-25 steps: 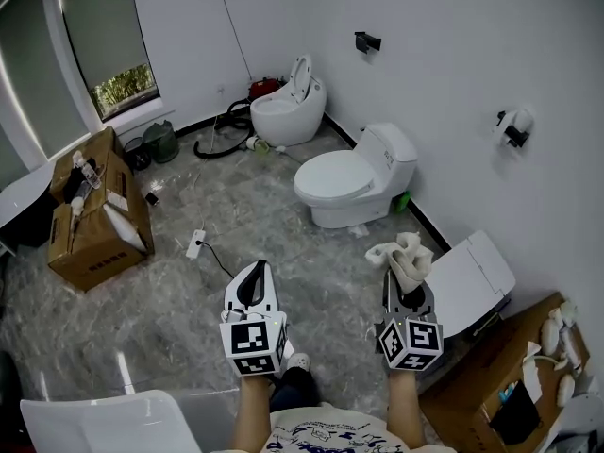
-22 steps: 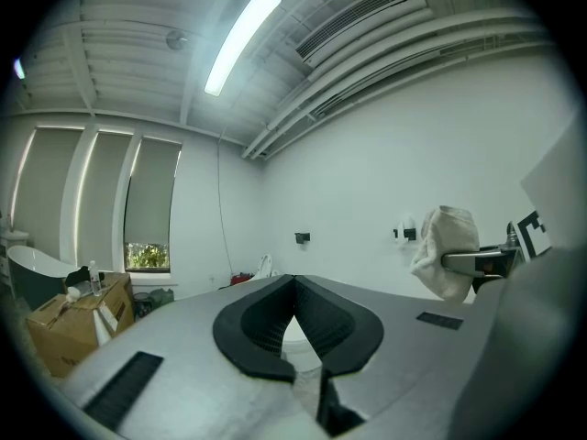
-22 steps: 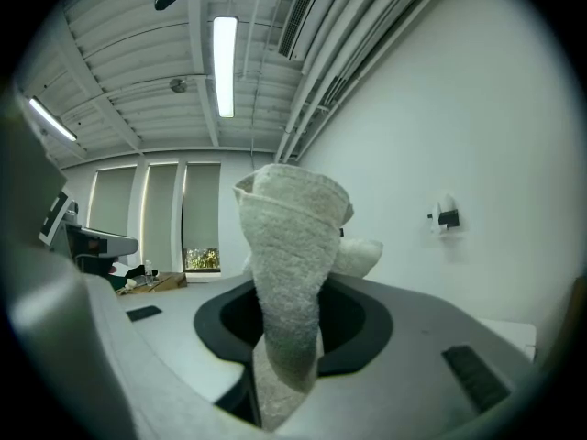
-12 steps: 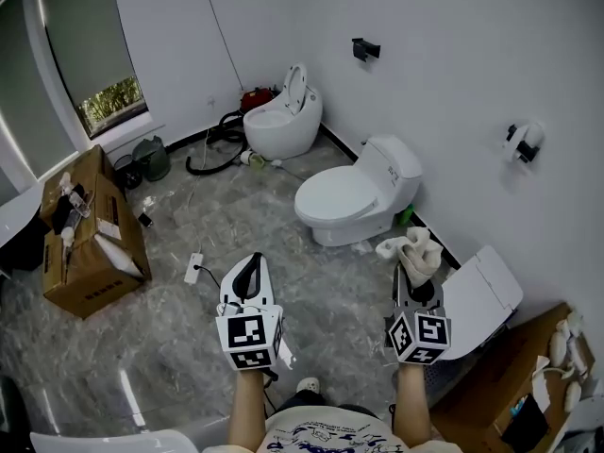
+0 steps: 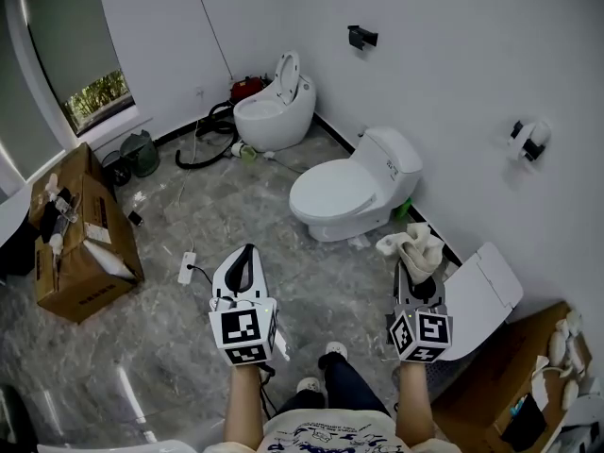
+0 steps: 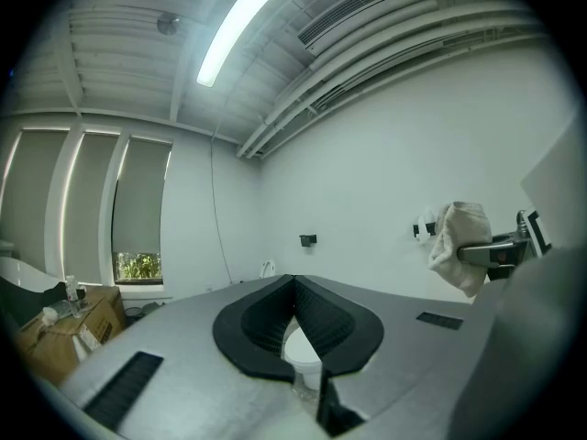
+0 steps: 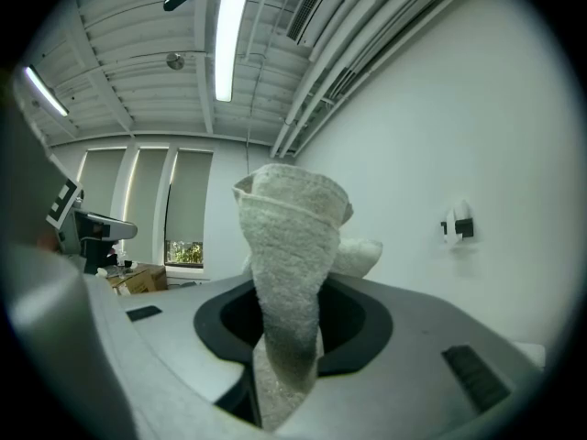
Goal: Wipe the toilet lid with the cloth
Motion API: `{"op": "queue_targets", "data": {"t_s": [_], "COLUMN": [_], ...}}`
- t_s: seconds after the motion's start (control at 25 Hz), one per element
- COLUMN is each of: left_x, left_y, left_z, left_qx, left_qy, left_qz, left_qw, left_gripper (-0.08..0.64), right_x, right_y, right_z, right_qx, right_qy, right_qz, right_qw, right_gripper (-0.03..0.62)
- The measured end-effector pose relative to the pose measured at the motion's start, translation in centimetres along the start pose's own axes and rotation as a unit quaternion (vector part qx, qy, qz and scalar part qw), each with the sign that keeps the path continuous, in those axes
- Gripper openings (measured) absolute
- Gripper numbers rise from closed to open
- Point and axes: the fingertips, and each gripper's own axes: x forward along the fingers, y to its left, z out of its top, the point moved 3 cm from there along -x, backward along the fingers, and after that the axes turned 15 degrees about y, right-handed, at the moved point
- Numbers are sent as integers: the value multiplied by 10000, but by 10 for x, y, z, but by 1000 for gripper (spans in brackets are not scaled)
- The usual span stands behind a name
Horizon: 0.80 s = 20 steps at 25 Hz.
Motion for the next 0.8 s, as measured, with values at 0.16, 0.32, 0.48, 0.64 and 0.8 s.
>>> {"op": "queue_targets", "data": {"t_s": [0.16, 0.32, 0.48, 0.64, 0.8], "left_x": [28, 67, 114, 167, 223], "left_y": [8, 10, 12, 15, 18], "left_z": [4, 10, 26, 49, 84], "left_qx": [-31, -67, -29, -51, -135], "left_qy": [70, 108, 99, 136, 137], "left_qz": [67, 167, 284, 385, 578], "left_qw": [9999, 9998, 9995, 9992, 9981], "left_gripper": [3, 3, 3, 3, 3], "right_x": [30, 72, 126, 187, 254], "right_y": [-9, -24, -39, -56, -76], "right_z": [5, 12, 27, 53, 84], "right_qx": [37, 70, 124, 96, 89], "right_qy": [34, 52, 68, 54, 77], "right_qz": [-22, 34, 109, 158, 266], "right_qw": [10000, 10000, 9998, 9998, 9996], "right_gripper": [114, 114, 114, 114, 114]}}
